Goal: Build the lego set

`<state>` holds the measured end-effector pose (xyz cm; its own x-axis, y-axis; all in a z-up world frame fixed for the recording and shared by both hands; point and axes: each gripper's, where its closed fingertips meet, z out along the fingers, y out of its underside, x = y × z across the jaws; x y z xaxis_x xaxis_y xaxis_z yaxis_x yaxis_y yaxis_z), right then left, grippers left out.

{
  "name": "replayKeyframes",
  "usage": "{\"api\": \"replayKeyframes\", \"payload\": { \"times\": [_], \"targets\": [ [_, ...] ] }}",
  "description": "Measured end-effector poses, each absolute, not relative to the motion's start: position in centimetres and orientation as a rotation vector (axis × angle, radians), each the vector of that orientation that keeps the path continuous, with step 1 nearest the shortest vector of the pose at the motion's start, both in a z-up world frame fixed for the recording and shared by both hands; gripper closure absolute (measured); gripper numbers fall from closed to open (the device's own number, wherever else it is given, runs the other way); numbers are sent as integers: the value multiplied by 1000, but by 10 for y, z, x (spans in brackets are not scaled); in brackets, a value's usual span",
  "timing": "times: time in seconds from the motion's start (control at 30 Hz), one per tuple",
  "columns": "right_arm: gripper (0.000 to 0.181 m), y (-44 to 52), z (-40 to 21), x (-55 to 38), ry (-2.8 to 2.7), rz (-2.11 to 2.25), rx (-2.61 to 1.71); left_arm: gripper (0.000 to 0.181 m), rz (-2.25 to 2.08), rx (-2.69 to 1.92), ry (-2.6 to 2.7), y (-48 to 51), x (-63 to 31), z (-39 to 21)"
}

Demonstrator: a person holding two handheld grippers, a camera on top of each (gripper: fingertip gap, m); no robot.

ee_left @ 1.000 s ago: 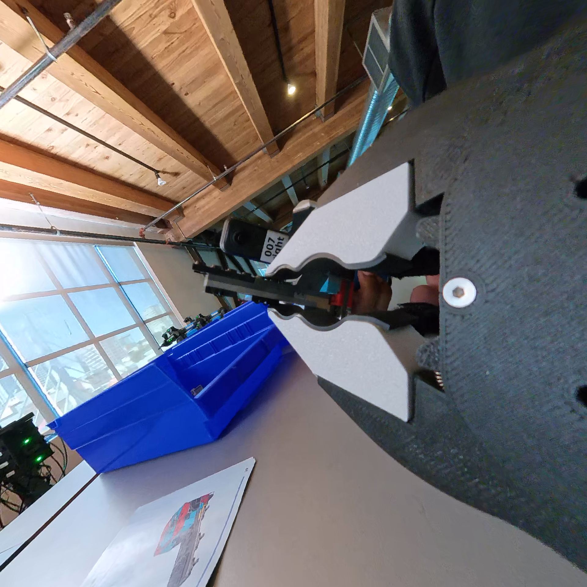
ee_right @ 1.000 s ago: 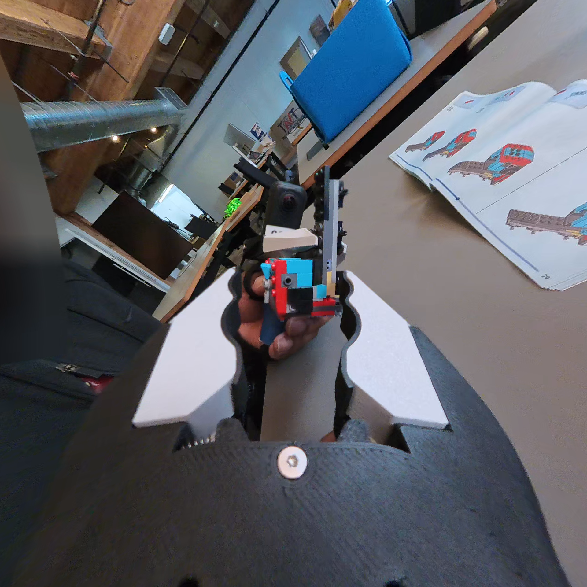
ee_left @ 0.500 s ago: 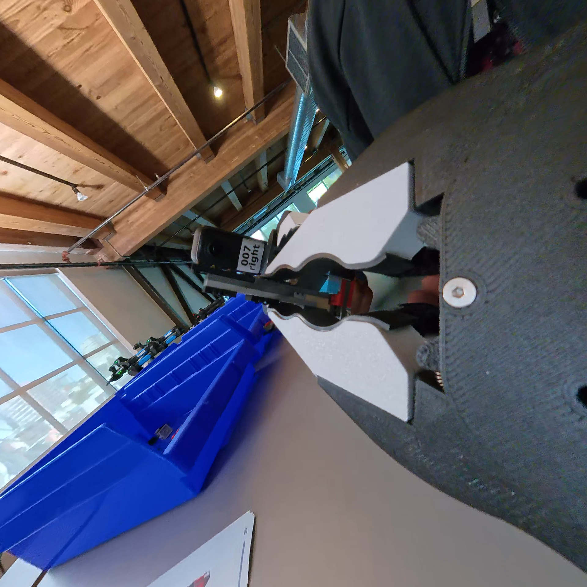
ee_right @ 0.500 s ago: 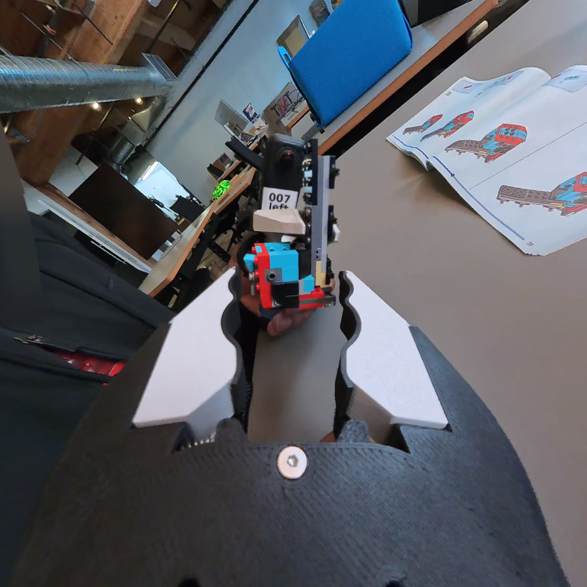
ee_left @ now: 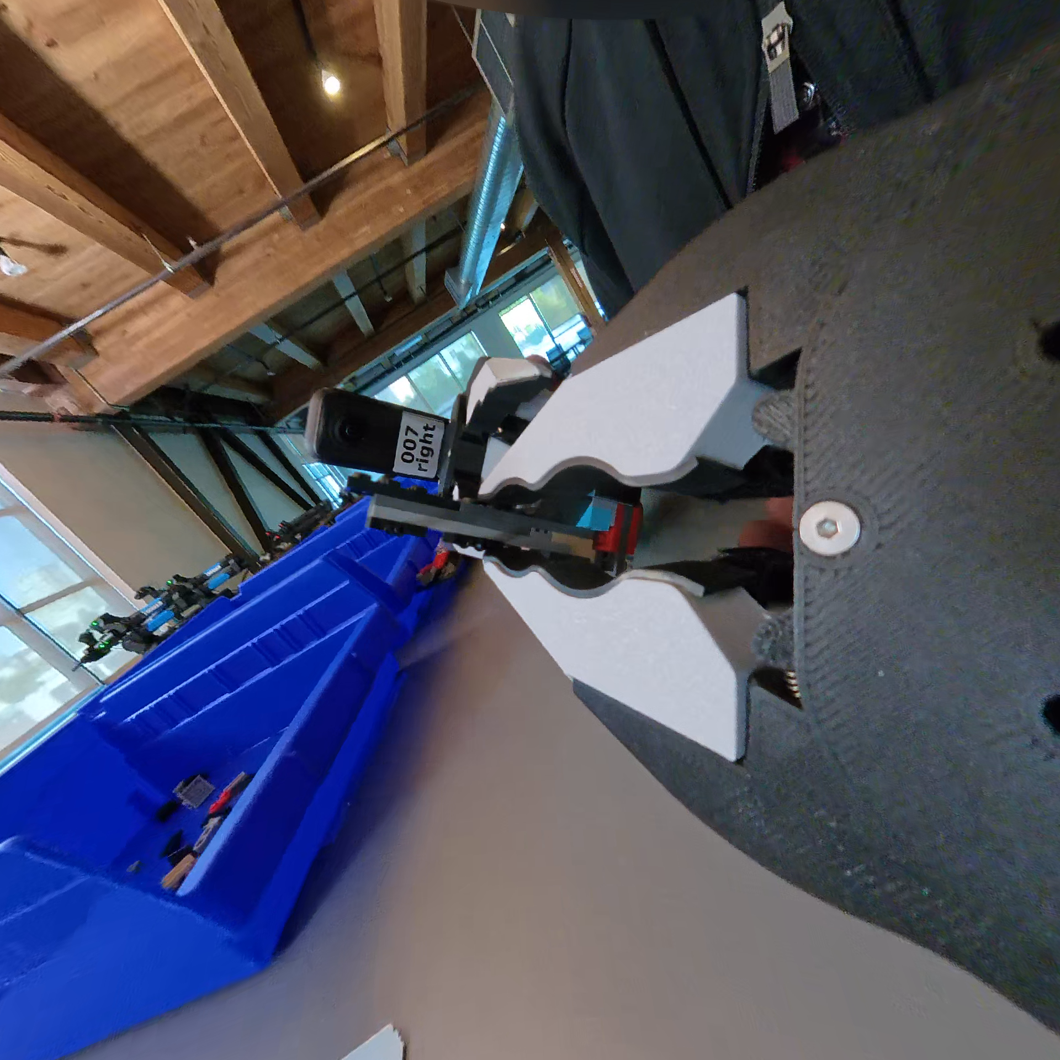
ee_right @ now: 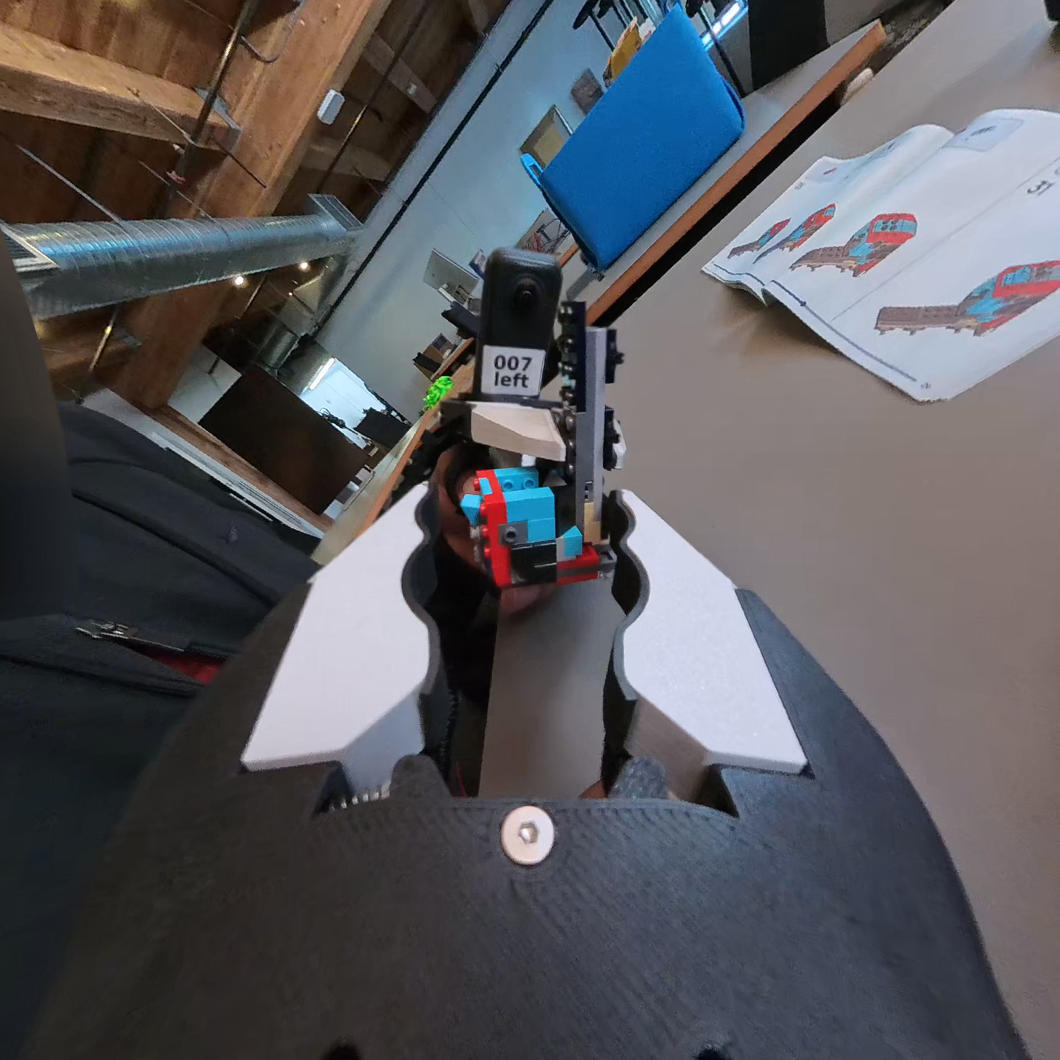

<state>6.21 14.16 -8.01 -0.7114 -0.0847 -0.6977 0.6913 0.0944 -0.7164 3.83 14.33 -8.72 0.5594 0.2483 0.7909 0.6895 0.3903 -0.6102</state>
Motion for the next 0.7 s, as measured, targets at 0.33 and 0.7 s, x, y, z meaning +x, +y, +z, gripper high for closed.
{"api": "replayKeyframes", "payload": {
  "times": [0.33,0.7],
  "targets": [
    [118,157,-80,70,1655,-1615,659,167,-363,-1287,-992,161,45,-83],
    [124,171,-83,81,1661,-1590,676,167,-397,-1348,-963,182,52,-79]
  ]
}}
